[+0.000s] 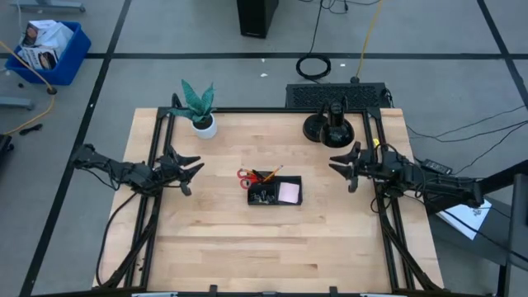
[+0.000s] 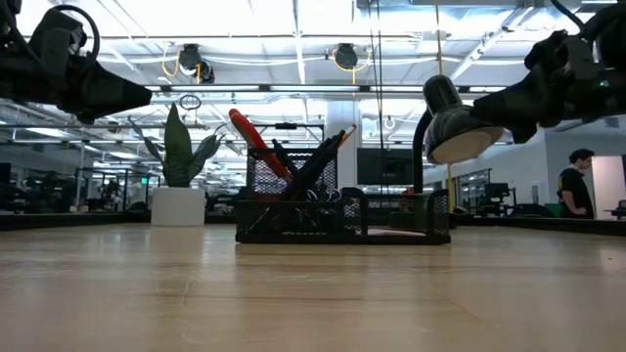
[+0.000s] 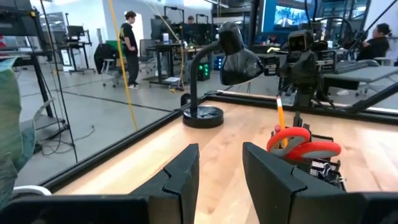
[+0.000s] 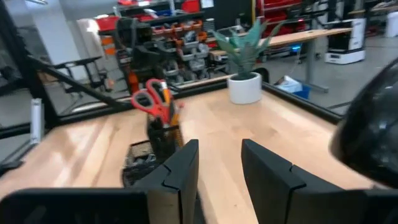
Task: Pick and place office supplies into organizer
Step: Return to Home Position
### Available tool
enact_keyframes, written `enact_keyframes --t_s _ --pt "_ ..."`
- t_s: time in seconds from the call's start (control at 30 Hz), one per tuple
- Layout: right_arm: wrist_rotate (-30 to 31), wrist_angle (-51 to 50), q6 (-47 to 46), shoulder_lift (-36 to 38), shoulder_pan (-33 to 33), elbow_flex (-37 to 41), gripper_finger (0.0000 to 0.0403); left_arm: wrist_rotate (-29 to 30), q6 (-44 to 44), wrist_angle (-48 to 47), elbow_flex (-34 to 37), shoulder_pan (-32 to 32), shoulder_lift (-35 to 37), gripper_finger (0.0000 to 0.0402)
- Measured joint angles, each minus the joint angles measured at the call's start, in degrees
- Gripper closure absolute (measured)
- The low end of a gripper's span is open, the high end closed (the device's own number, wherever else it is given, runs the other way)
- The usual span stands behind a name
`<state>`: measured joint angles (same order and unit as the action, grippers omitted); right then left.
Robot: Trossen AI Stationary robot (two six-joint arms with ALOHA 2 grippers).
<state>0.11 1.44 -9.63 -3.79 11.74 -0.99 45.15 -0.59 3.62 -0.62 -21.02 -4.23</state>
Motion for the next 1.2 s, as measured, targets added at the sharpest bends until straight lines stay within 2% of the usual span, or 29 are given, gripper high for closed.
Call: enact_keyframes --t_s 0.23,1.2 --pt "1.25 0.46 1.05 0.00 -0.22 0.04 0.0287 0.01 0.30 -0.05 -0.02 0.00 -0.66 0.0275" --pt "-0.18 0.40 -0.15 -0.02 -0.23 0.09 0.0287 -0.02 -2.72 -0.04 -0.02 0.00 -0.66 0.0275"
